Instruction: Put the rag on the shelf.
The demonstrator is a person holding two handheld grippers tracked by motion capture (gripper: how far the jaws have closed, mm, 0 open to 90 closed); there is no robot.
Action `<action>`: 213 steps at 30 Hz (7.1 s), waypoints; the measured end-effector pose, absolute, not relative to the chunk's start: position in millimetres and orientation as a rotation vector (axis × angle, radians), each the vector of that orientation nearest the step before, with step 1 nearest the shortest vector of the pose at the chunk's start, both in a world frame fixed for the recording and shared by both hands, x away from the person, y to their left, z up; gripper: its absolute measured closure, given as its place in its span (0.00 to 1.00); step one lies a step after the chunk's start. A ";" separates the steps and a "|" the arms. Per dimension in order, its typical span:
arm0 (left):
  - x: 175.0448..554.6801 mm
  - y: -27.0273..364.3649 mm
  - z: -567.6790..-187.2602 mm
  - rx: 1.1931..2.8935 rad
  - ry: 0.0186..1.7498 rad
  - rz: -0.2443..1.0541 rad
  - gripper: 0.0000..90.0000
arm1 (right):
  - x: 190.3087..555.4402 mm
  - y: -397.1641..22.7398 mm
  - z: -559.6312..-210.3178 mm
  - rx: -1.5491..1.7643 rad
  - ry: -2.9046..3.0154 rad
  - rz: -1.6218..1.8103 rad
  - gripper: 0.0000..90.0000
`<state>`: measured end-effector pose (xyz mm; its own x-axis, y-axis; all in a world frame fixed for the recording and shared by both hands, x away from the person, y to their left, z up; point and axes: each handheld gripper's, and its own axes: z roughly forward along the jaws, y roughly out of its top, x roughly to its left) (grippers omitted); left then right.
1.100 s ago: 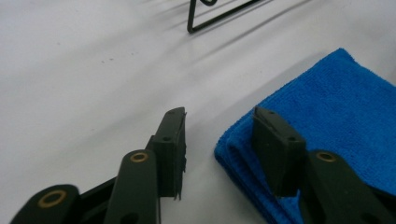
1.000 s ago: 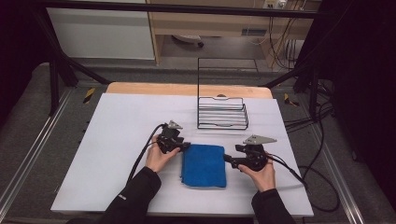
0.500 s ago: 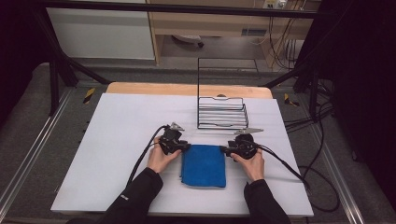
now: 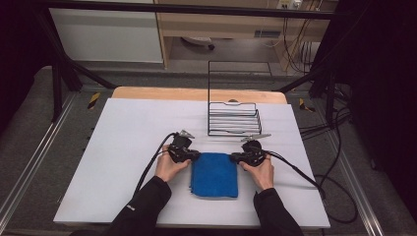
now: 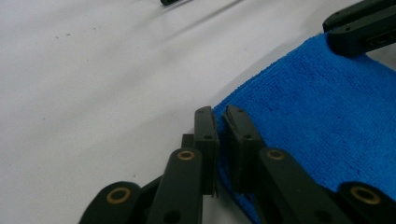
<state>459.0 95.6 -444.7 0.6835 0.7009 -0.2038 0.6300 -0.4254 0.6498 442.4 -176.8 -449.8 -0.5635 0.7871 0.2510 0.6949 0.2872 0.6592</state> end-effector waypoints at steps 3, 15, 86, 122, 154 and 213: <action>458.2 96.9 -444.4 2.157 1.015 0.126 0.94 | 442.7 -178.2 -447.9 1.422 2.417 1.146 0.95; 439.5 108.5 -418.0 2.042 0.954 0.187 0.95 | 426.2 -187.4 -423.3 1.349 2.293 1.340 0.96; 397.4 98.3 -292.2 1.626 0.712 0.436 0.95 | 366.5 -210.7 -289.7 0.925 1.783 1.603 0.96; 430.4 73.2 -224.9 1.505 0.652 0.509 0.95 | 397.7 -227.8 -224.7 0.877 1.585 1.643 0.96; 462.6 61.8 -161.4 1.423 0.626 0.614 0.95 | 437.2 -231.0 -163.2 0.843 1.490 1.660 0.96; 521.8 53.4 -193.0 1.496 0.643 0.628 0.95 | 503.2 -237.2 -182.8 0.899 1.596 1.563 0.96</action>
<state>521.8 53.4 -193.0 0.6890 0.7248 -0.0010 0.0165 -0.0144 0.9998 503.2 -237.2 -182.8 -0.5002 0.8657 -0.0211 -0.0030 0.0226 0.9997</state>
